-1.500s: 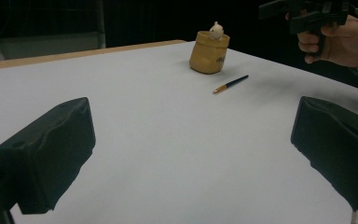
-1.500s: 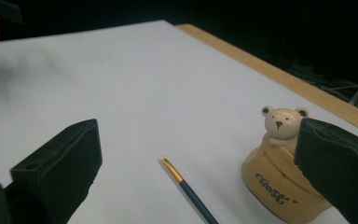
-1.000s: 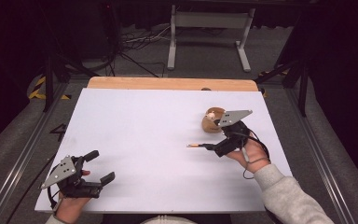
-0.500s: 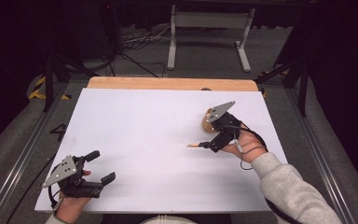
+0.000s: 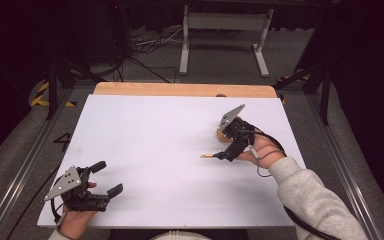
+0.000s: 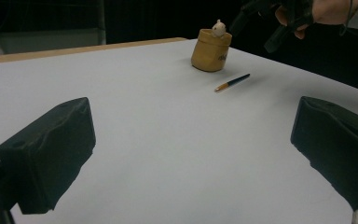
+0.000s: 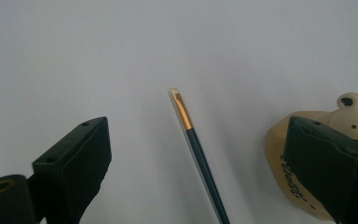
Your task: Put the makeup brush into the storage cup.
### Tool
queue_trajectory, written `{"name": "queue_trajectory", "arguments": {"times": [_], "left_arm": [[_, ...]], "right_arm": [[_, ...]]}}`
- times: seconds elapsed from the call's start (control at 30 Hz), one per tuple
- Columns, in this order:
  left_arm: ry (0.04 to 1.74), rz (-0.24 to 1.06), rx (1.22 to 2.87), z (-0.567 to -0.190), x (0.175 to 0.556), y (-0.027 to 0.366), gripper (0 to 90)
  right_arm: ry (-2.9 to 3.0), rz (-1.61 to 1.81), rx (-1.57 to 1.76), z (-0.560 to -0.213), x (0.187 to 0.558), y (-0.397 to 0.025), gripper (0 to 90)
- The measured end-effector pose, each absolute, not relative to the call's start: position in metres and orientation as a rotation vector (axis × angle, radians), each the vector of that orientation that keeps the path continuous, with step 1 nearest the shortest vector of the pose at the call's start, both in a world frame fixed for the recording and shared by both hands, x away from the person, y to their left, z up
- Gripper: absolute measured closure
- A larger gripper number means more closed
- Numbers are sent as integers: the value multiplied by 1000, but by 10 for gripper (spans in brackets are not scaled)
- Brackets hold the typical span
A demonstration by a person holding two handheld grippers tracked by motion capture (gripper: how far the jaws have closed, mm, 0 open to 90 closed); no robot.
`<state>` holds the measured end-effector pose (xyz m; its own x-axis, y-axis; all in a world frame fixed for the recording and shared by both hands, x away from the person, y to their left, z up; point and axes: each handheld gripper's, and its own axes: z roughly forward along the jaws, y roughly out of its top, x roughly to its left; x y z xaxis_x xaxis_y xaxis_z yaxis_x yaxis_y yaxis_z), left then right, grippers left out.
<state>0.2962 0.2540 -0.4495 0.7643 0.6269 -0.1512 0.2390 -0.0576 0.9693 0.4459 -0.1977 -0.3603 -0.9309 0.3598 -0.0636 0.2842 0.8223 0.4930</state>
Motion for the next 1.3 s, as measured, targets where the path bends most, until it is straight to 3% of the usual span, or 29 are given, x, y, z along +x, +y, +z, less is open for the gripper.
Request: {"name": "queue_trajectory", "arguments": {"times": [1.3], "left_arm": [[703,371,1643,-450,296,255,6]], "right_arm": [[2982,516,476,-410,461,-173,150]]}}
